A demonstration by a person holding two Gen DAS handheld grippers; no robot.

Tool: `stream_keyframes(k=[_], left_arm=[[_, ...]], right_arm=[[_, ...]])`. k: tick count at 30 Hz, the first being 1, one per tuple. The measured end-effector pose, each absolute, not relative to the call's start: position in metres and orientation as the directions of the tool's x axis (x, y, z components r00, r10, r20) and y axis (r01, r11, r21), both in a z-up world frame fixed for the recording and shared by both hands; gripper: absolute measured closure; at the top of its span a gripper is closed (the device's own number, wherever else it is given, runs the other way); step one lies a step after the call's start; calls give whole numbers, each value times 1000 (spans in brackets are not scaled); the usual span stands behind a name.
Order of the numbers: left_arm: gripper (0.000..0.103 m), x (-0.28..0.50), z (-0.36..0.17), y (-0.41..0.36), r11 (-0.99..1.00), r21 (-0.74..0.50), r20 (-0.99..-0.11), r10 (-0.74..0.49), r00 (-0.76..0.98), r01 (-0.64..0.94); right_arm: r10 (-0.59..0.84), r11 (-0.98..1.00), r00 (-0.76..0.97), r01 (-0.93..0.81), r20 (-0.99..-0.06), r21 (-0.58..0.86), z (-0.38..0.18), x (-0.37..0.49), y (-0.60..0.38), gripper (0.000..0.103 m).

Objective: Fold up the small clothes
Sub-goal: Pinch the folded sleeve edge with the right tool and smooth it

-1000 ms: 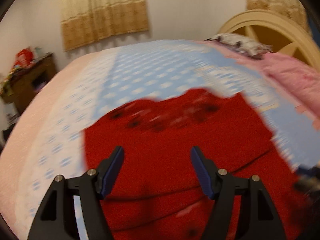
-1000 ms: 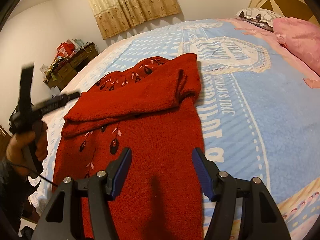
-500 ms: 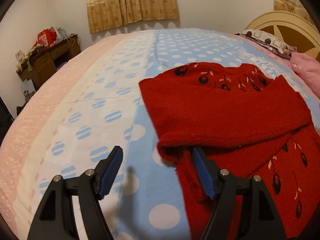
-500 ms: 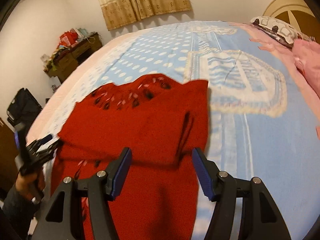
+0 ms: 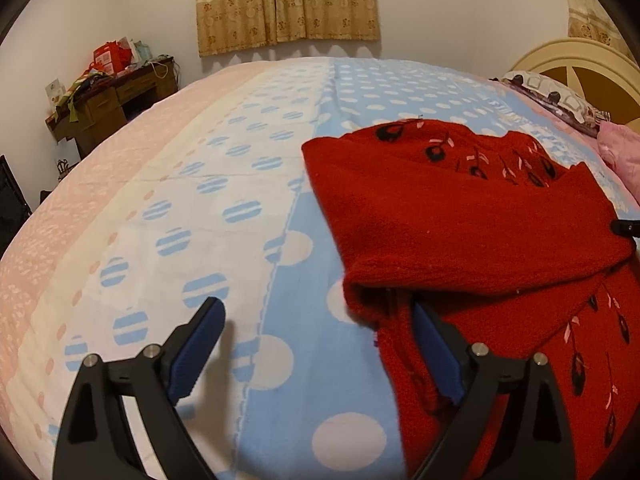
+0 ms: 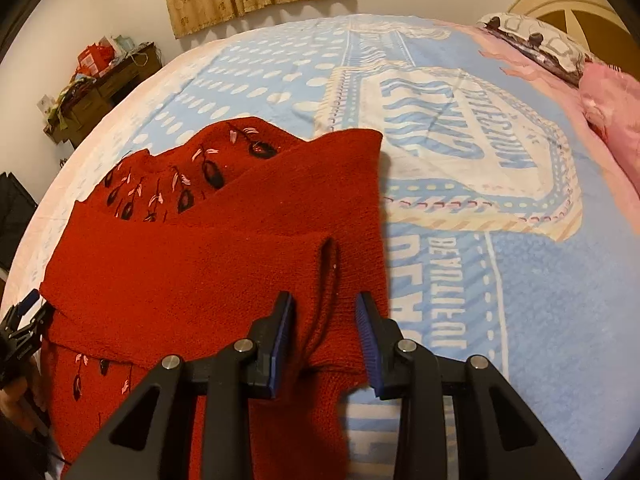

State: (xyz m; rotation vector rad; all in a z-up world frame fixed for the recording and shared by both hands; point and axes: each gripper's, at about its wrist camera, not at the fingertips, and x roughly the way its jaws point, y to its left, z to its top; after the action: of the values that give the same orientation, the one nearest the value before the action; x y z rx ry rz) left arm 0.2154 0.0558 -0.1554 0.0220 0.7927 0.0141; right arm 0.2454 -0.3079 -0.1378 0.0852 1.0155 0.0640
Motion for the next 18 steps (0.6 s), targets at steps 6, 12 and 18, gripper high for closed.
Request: stream_keyframes(k=[6, 12, 18], left_arm=[[6, 215, -157, 60, 1000, -7, -713, 1, 701, -9], [5, 215, -158, 63, 999, -31, -714, -15, 700, -9], [3, 215, -159, 65, 999, -48, -716, -26, 698, -12]], right_arm=[[153, 988, 564, -80, -811, 130, -125, 221, -284, 67], [88, 996, 547, -74, -832, 57, -141, 219, -279, 69], [91, 995, 556, -73, -826, 61, -145, 219, -285, 70]])
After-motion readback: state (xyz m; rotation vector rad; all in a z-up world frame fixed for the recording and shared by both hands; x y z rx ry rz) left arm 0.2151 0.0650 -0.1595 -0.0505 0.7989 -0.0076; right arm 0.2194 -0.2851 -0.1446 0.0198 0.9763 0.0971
